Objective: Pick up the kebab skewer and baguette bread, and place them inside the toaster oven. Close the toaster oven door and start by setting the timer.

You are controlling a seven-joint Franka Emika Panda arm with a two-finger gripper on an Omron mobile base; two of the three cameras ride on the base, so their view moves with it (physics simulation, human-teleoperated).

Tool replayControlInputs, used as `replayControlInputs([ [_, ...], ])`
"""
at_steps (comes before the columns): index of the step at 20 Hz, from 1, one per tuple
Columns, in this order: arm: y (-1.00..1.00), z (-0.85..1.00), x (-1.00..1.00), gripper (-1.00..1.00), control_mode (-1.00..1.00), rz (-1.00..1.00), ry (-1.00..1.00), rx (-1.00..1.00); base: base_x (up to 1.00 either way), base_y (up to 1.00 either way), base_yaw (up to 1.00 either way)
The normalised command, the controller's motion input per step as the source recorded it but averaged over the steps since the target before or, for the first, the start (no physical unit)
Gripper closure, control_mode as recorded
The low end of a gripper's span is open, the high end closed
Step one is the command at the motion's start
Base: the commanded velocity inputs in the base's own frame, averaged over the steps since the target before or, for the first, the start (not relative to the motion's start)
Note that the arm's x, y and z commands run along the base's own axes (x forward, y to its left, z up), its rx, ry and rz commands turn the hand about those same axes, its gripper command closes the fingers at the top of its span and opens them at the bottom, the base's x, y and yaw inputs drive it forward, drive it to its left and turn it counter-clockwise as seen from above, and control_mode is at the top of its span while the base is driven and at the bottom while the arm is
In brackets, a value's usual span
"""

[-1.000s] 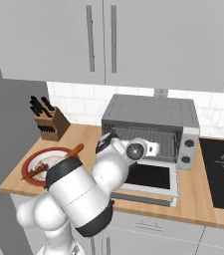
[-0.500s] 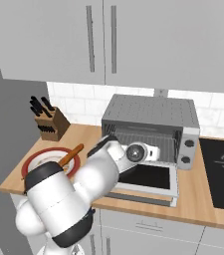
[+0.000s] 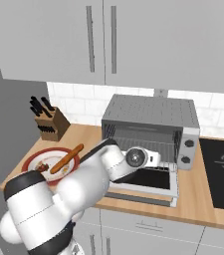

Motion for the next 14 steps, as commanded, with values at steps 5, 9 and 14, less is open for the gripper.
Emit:
replayControlInputs([
  [5, -0.08, -0.28, -0.54, -1.00, -1.00, 0.03, 0.10, 0.00, 0.00, 0.00, 0.00],
  [9, -0.13, -0.03, -0.42, -1.00, -1.00, 0.02, 0.02, 0.00, 0.00, 0.00, 0.00],
  [14, -0.01, 0.67, -0.08, -1.00, -1.00, 0.00, 0.03, 0.02, 0.00, 0.00, 0.00],
])
